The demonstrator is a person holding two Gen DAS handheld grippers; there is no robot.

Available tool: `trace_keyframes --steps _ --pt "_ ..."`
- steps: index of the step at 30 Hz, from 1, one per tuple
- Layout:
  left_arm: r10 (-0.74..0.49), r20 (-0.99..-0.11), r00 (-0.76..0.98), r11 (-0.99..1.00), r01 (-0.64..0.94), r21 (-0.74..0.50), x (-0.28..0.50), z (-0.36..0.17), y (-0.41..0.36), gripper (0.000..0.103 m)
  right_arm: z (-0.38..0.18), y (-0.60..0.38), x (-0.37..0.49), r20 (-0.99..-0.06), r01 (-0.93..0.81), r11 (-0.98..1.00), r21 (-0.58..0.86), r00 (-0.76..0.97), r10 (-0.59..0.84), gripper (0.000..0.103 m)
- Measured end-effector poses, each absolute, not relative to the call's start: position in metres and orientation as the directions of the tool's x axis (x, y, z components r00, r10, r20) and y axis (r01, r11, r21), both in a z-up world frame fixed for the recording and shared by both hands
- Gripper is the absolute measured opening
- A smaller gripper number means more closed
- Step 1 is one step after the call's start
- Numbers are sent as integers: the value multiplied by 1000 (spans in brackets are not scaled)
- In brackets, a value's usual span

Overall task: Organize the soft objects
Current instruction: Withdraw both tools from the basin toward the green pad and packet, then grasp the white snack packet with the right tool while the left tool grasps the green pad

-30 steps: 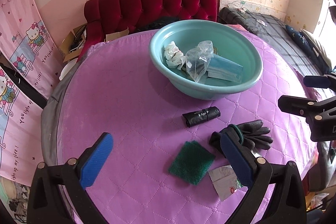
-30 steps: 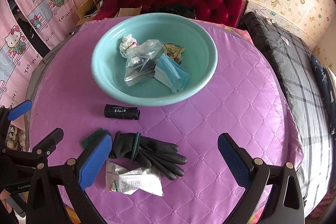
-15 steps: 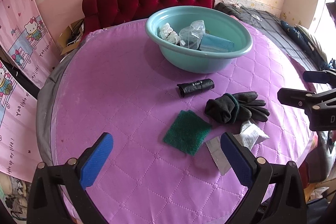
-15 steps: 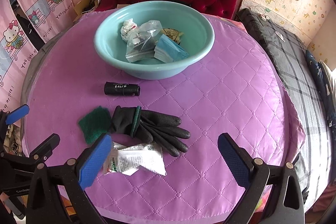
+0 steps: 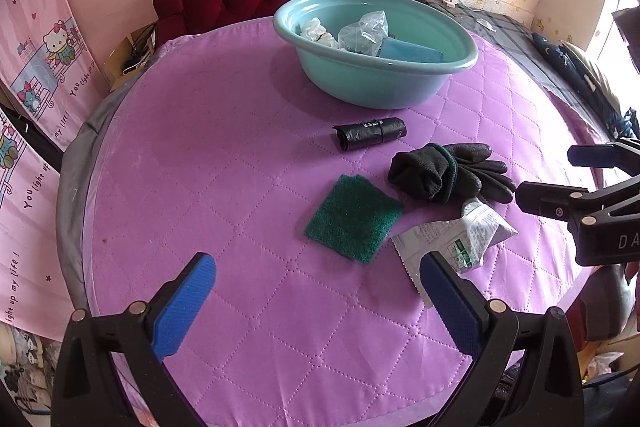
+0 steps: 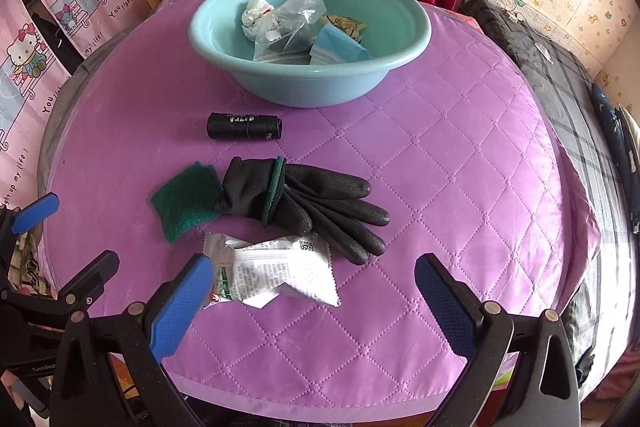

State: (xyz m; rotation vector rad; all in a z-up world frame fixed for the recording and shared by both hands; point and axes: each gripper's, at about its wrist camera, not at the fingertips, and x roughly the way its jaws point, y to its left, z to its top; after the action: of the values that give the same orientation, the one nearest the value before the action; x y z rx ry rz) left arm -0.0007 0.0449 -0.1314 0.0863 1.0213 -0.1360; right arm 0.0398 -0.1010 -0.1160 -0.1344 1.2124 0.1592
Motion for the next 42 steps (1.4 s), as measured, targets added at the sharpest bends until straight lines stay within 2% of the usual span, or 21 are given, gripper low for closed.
trace_keyframes --steps 21,35,37,38,39,42 --pt "-81 -886 457 984 181 3 -1 -157 53 103 -186 -67 49 -978 -223 974 28 196 73 103" --pt "-90 -909 407 984 176 -19 0 -179 57 103 -222 -48 62 -983 -201 979 22 174 58 102" --pt "-94 -912 400 984 175 -25 1 -182 57 103 -222 -51 61 -983 -191 981 26 176 61 93" --pt "-97 -913 397 984 175 -28 2 -183 57 103 -220 -53 59 -982 -188 982 30 178 64 83" --pt "-99 -913 396 984 175 -31 2 -184 57 103 -220 -55 58 -981 -188 981 47 177 81 77" --pt "-101 -915 390 982 184 -30 3 -185 53 103 -214 -59 54 -979 -194 978 81 171 115 69"
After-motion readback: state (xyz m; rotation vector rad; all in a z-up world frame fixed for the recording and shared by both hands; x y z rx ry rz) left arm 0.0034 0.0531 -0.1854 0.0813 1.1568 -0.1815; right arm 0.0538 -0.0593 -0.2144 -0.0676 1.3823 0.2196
